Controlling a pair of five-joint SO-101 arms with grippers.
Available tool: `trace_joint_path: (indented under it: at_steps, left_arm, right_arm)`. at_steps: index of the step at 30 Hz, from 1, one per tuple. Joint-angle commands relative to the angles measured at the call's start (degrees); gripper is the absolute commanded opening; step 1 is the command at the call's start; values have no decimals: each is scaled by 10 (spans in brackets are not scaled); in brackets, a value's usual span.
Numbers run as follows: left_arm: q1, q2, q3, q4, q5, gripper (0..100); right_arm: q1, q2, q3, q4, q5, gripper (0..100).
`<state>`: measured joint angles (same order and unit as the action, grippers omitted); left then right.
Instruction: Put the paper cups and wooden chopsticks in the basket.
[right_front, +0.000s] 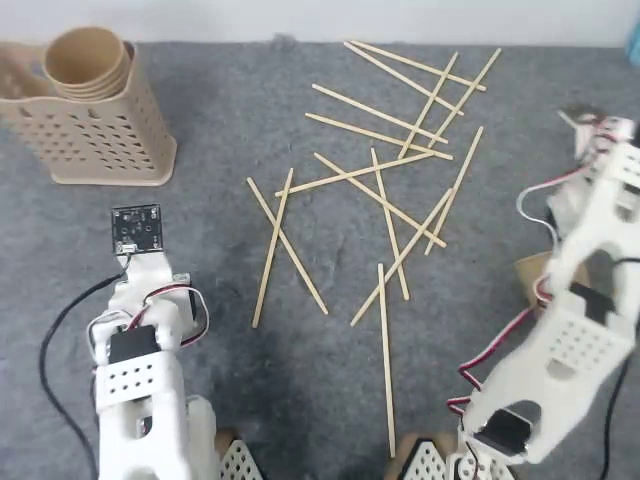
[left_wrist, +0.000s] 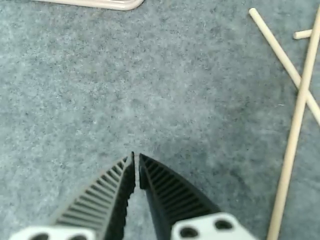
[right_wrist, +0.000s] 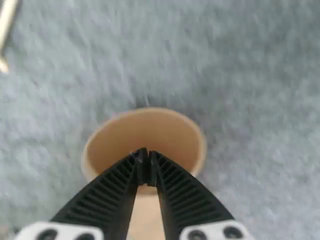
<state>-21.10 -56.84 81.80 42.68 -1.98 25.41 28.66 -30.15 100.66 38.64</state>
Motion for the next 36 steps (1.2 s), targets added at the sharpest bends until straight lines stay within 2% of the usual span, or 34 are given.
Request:
trace_joint_path:
  at_steps: [1, 10, 15, 17, 22, 27, 31, 36]
  left_arm:
    - [2, -13, -2, -16, -6, 13]
    - [2, -13, -2, -16, -6, 13]
    - [2, -13, -2, -16, -6, 13]
    - [2, -14, -2, -15, -6, 13]
    - [1, -14, -2, -13, -6, 13]
    - [1, -14, -2, -12, -6, 13]
    - [1, -14, -2, -12, -6, 13]
    - [1, -14, -2, -12, -6, 13]
  right_arm:
    - [45, -114, 60, 26, 62, 9]
    - [198, -291, 281, 24, 229, 9]
    - [258, -400, 312, 23, 278, 13]
    - [266, -449, 310, 22, 278, 32]
    - [271, -544, 321, 22, 278, 153]
    - [271, -567, 410, 18, 280, 156]
    - [275, -574, 515, -36, 310, 158]
    - [284, -568, 604, -158, 317, 157]
